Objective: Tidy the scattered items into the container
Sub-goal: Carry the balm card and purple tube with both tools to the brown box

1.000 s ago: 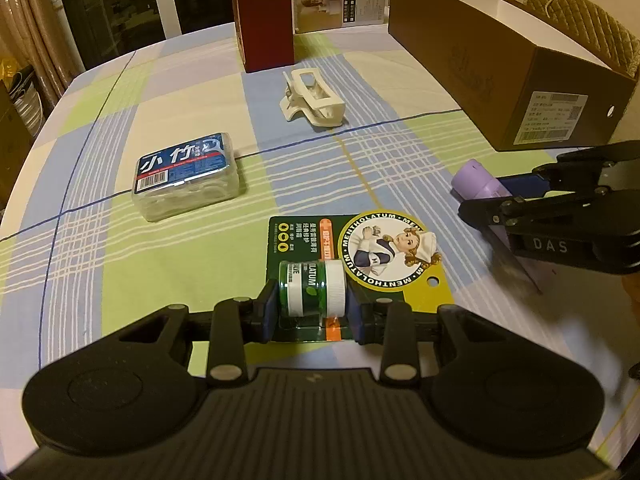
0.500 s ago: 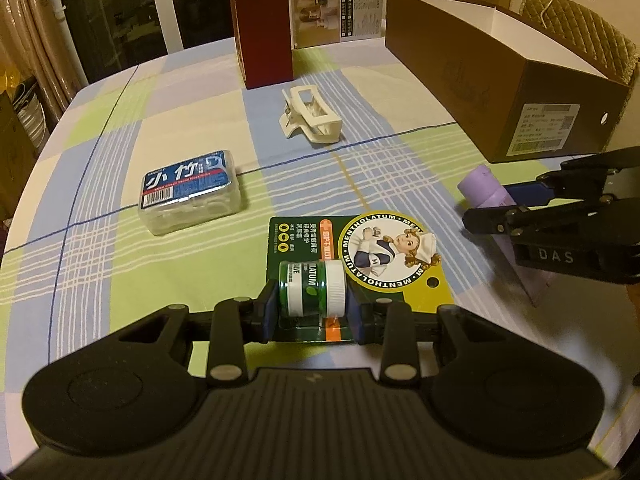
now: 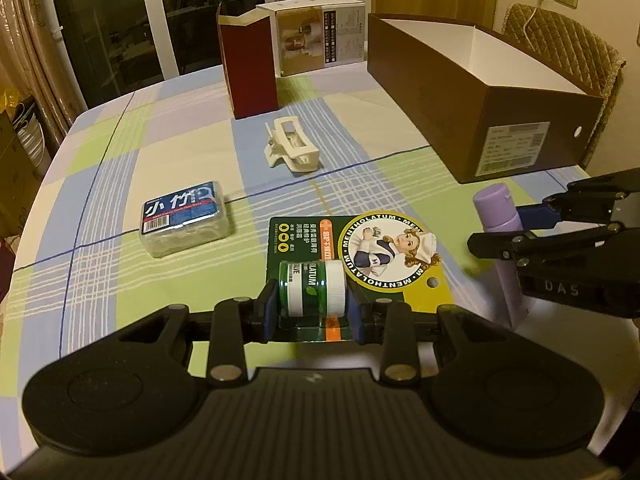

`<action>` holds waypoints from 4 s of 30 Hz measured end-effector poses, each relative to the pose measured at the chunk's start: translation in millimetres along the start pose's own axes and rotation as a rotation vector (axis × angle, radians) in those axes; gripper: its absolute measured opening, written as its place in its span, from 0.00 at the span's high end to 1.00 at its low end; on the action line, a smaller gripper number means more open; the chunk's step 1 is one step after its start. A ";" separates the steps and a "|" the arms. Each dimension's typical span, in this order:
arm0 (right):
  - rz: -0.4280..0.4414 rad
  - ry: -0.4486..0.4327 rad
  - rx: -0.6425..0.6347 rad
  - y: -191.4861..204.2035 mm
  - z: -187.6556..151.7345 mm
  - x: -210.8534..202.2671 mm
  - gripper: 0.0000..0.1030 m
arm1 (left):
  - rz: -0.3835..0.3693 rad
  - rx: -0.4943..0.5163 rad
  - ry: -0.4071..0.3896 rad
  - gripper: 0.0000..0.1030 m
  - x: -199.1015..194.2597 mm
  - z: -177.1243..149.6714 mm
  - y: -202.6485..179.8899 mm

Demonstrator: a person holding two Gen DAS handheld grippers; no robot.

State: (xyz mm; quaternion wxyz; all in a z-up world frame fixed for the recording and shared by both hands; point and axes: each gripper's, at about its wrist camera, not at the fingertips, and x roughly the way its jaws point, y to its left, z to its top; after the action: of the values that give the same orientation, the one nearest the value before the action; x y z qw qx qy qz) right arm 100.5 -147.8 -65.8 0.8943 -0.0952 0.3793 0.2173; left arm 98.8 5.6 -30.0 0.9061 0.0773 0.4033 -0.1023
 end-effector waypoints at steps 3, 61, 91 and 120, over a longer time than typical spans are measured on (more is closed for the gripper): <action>-0.003 -0.008 0.011 0.7 -1.4 -9.0 0.67 | -0.005 0.000 -0.005 0.71 -7.6 -1.6 -5.0; -0.072 -0.112 0.120 -12.2 -30.9 -111.0 0.67 | -0.017 -0.015 -0.092 0.71 -104.4 -17.6 -68.7; -0.080 -0.105 0.189 -26.7 -30.2 -105.6 0.67 | -0.053 -0.018 -0.090 0.71 -86.4 0.4 -77.2; -0.188 -0.263 0.227 -110.7 36.5 -125.1 0.67 | -0.091 0.030 -0.185 0.71 -60.1 76.6 -91.3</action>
State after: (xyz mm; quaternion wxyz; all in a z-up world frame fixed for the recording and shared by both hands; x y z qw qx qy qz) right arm 97.5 -273.4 50.2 0.9576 0.0005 0.2705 0.0993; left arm 91.7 -92.4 60.4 0.9325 0.0628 0.3195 -0.1559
